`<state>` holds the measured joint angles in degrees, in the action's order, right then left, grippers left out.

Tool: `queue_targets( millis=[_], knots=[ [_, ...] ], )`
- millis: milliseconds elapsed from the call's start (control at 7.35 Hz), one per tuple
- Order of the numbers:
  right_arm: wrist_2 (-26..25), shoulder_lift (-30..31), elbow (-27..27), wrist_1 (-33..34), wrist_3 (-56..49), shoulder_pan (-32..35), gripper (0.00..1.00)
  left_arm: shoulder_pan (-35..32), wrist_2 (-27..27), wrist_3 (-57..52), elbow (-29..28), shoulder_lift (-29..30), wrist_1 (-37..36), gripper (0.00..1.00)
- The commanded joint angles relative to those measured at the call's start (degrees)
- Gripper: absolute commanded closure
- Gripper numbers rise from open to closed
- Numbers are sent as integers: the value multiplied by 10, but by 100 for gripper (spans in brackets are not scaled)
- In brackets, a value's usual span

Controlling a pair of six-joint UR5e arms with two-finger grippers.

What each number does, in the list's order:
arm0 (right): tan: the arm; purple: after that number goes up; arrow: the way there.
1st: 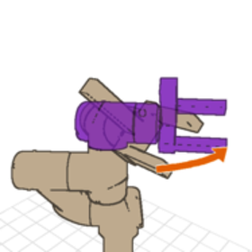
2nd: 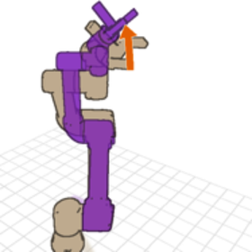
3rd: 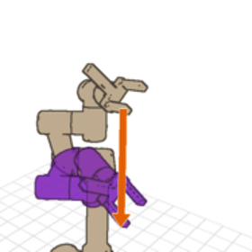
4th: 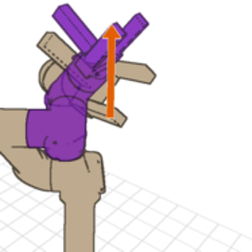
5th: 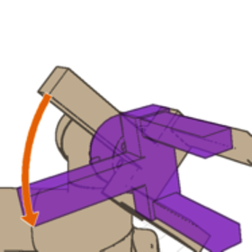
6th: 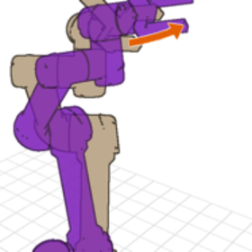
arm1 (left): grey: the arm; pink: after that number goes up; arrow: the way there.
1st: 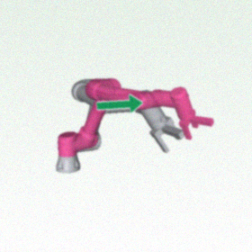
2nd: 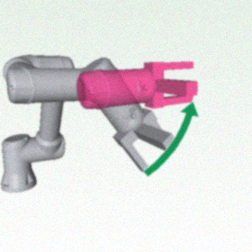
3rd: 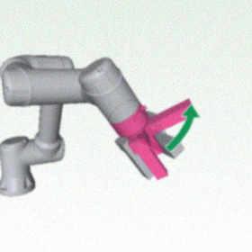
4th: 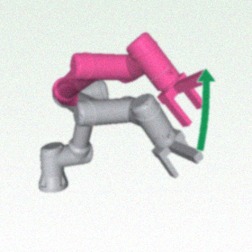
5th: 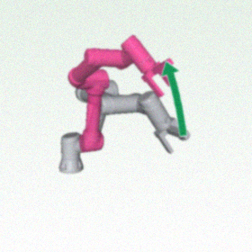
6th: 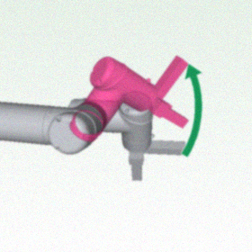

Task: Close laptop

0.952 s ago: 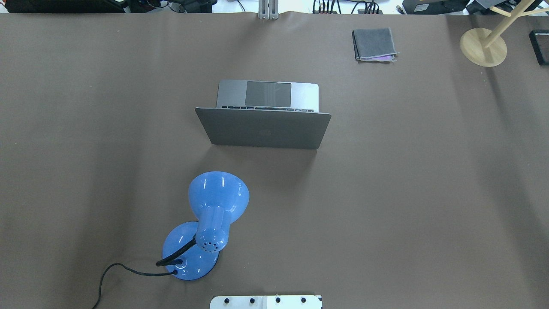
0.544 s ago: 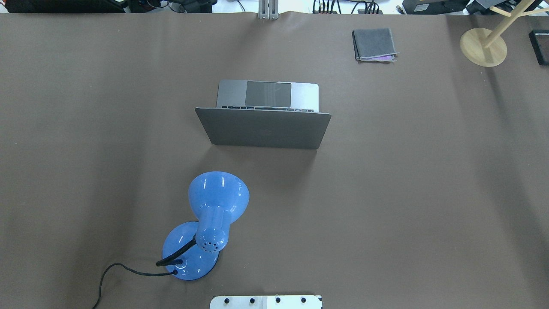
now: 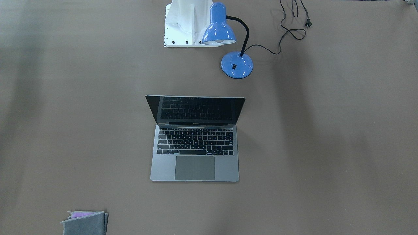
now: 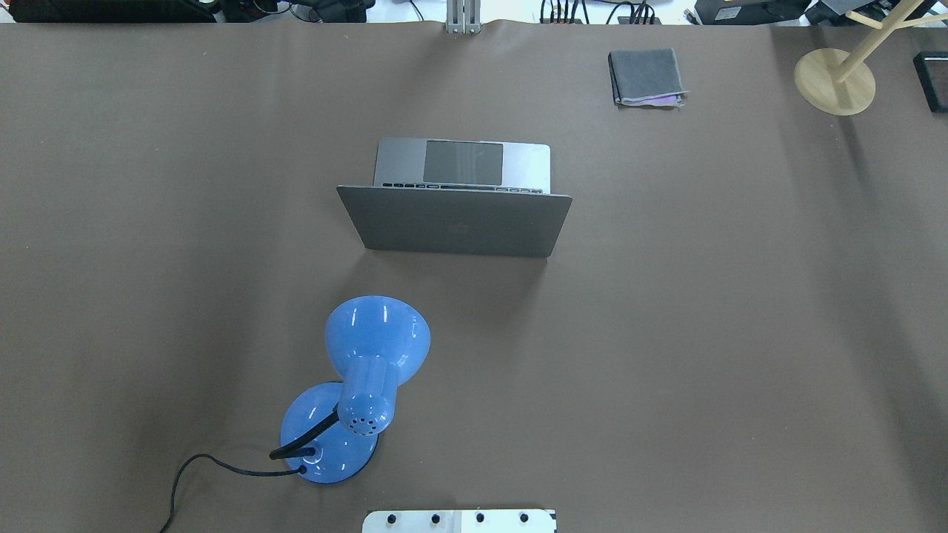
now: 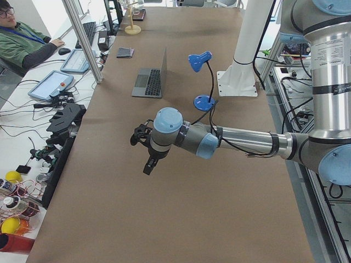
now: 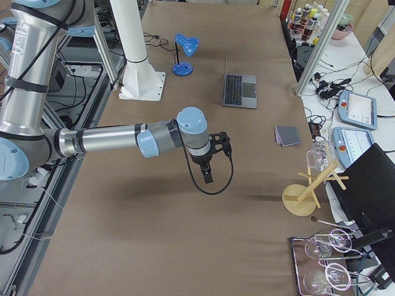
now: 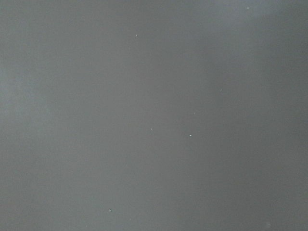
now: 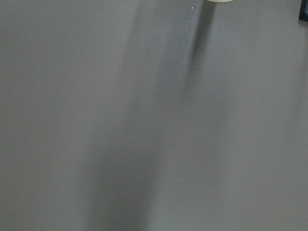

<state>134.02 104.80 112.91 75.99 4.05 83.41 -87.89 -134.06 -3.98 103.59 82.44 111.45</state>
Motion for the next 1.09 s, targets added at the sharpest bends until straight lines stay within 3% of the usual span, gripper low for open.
queue_targets(
  millis=[0,408,544,680,816,952],
  knots=[
    [4,-21,-2,-7,-3,0,1,0,6,48,-62,46,106,1],
    [7,-21,-2,-17,2,0,1,2,-3,74,-66,47,158,1],
    [11,-21,-1,-22,3,0,9,3,-8,96,-65,58,160,2],
    [44,-21,-1,-22,17,0,37,9,-43,101,-64,75,160,17],
    [93,-22,2,-26,57,-1,63,16,-97,136,-65,78,160,51],
    [119,-23,4,-57,105,-5,89,34,-137,178,-62,81,178,92]
  ],
)
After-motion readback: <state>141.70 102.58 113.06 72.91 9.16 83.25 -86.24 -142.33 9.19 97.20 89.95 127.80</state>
